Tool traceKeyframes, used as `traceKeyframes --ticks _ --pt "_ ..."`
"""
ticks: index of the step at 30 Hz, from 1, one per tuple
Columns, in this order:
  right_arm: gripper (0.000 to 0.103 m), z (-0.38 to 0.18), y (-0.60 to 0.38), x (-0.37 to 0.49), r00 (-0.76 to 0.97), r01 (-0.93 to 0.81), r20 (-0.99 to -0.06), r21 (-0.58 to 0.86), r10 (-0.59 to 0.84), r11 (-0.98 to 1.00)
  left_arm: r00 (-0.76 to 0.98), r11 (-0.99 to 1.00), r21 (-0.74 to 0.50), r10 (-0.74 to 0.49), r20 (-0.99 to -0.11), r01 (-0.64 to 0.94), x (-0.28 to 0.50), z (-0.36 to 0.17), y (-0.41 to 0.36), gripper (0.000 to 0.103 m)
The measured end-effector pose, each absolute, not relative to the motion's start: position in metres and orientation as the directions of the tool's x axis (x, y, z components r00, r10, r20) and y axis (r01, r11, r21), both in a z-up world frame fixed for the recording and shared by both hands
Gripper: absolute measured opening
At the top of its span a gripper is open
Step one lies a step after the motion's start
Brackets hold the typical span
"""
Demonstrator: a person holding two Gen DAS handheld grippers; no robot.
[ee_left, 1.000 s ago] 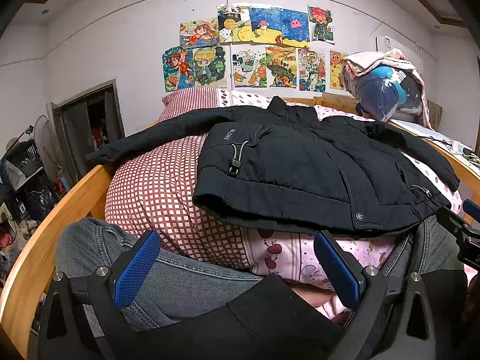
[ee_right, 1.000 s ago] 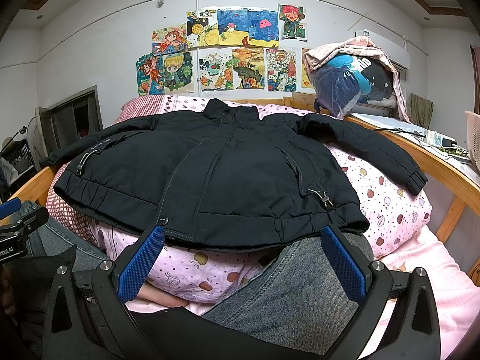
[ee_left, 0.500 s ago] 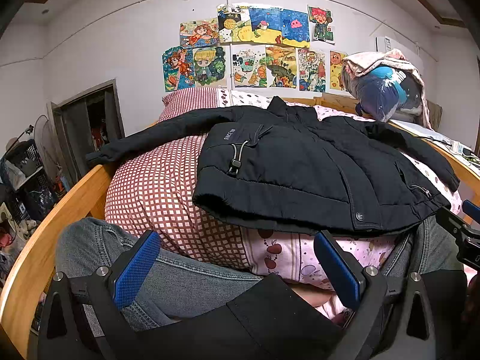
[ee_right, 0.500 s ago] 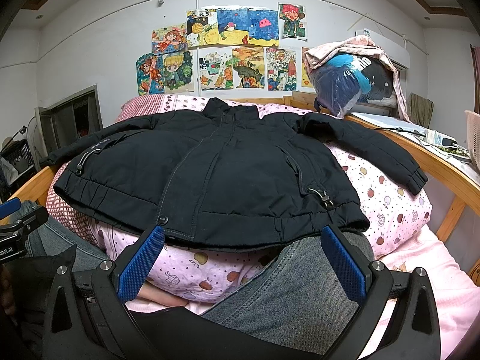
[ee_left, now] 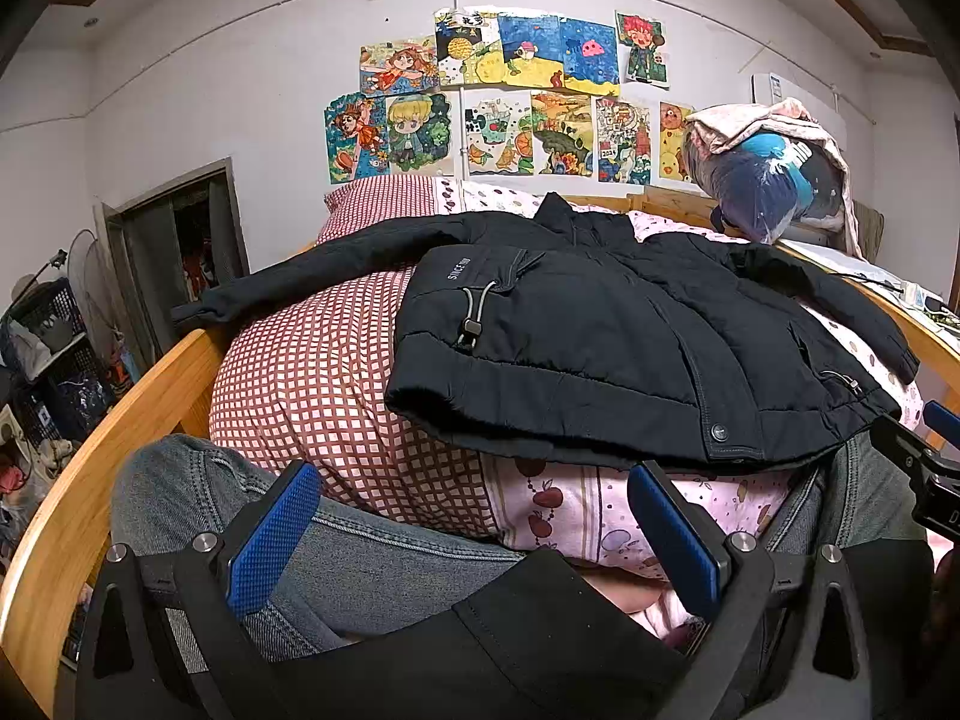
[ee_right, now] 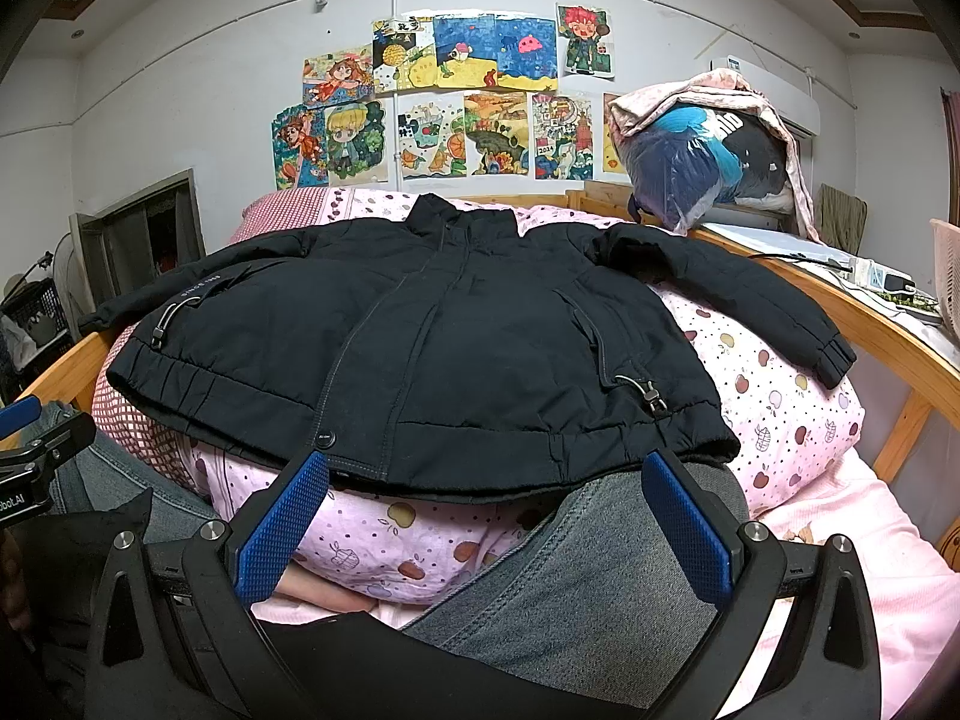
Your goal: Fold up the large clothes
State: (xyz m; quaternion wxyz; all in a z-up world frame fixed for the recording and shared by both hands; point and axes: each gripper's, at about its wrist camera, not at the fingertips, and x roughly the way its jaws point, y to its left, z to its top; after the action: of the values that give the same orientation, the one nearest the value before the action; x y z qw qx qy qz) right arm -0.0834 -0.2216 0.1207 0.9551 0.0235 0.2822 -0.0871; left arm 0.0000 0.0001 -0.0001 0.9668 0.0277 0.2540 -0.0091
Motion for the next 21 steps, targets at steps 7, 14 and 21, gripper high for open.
traceKeyframes --ticks 7,14,21 --pt "0.102 0.1197 -0.2219 -0.0828 0.825 0.180 -0.544 -0.004 -0.153 0.984 0.870 0.998 0.049 -0.003 -0.492 0.031 0.0000 0.0000 0.0001 0.103" --pt "0.102 0.1226 -0.2211 -0.0876 0.832 0.168 -0.537 0.009 -0.138 0.986 0.871 0.998 0.052 0.000 -0.492 0.029 -0.0001 0.0002 0.0003 0.103" --pt "0.102 0.1203 -0.2169 -0.0923 0.837 0.150 -0.534 0.017 -0.118 0.989 0.878 0.998 0.066 0.016 -0.479 0.018 0.0037 0.0027 -0.0005 0.103"
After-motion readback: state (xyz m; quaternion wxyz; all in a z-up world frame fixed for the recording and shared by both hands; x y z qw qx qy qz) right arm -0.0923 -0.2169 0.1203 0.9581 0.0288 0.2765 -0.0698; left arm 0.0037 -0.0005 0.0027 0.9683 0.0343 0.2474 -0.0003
